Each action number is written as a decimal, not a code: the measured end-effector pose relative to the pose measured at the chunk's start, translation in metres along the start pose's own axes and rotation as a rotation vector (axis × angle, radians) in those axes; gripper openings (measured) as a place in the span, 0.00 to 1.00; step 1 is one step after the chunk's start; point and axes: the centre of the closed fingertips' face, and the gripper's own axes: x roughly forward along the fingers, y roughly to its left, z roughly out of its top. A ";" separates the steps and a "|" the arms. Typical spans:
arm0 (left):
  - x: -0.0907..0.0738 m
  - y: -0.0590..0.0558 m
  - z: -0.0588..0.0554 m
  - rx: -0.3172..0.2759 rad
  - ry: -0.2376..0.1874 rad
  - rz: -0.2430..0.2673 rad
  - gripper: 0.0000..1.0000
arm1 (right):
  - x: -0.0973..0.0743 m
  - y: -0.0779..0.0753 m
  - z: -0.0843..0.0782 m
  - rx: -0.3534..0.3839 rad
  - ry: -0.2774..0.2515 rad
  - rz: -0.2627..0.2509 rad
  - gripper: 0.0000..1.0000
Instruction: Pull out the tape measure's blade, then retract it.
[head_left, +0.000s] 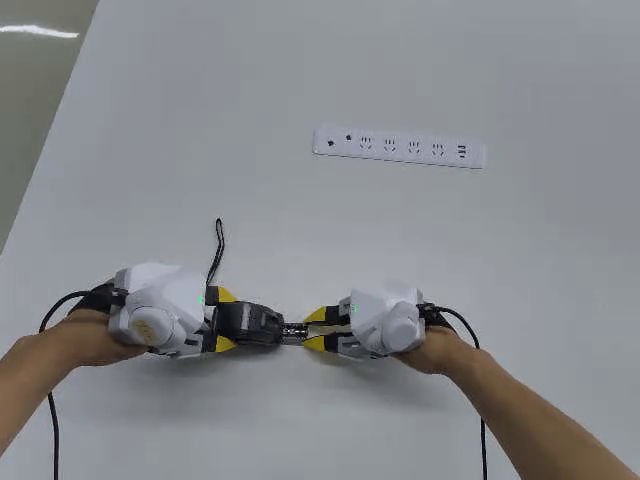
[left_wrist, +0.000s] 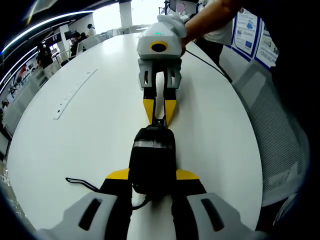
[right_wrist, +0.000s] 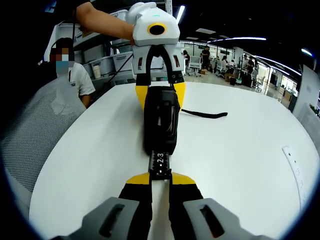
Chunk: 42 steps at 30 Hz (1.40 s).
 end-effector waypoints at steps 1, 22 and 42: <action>0.000 0.000 0.000 -0.001 0.000 0.000 0.25 | -0.001 0.000 -0.001 -0.002 0.001 0.000 0.08; 0.001 0.001 -0.002 0.000 0.004 -0.007 0.25 | -0.014 0.001 -0.010 0.000 0.015 -0.006 0.09; 0.001 0.000 -0.002 -0.002 0.006 -0.004 0.25 | -0.030 0.004 -0.018 0.002 0.018 -0.013 0.08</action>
